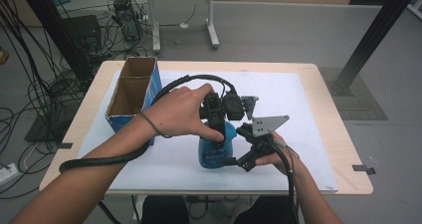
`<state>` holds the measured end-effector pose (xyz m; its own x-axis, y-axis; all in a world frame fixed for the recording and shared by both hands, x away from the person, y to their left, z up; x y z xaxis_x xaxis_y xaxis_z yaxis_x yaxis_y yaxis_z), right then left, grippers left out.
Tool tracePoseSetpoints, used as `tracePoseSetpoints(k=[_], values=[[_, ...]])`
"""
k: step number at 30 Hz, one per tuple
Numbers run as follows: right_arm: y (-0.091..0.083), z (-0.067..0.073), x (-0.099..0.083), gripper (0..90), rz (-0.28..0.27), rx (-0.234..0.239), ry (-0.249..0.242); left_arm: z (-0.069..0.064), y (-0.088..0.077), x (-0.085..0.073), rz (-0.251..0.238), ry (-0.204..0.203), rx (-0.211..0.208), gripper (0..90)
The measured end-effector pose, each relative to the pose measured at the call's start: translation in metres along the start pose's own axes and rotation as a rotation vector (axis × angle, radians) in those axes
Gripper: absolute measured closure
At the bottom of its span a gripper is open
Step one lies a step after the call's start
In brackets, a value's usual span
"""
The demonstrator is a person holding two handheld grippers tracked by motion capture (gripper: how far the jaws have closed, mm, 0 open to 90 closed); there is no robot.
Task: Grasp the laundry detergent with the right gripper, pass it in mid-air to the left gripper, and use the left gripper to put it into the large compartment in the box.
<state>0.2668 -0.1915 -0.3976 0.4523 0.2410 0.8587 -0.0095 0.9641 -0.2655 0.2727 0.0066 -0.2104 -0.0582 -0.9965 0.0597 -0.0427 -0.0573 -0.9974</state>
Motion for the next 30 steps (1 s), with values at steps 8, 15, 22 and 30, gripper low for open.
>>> tracePoseSetpoints(k=[8,15,22,30], values=[[-0.014,0.001,-0.001,13.9,-0.002,-0.027,0.006,-0.002,-0.001,-0.001,0.001,-0.004,0.006,37.7],[-0.029,0.002,-0.002,13.0,-0.004,-0.062,0.008,-0.002,-0.003,-0.002,0.002,-0.008,0.01,37.7],[-0.055,0.0,-0.008,12.9,-0.021,-0.129,0.026,-0.002,-0.004,-0.004,-0.001,-0.018,0.016,37.7],[-0.084,-0.003,-0.017,12.5,-0.041,-0.215,0.059,-0.005,-0.006,-0.003,0.003,-0.019,0.023,37.7]])
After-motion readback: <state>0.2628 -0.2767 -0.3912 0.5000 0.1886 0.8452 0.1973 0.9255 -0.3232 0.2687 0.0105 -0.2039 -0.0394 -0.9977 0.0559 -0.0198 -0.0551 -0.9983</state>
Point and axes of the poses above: each handheld gripper's, and its own axes: y roughly forward along the jaws, x roughly out of its top, z roughly to its left, the point moved 10 cm from there along y, roughly forward along the jaws, and after that the axes turned 15 degrees about y, right-handed, at the moved point
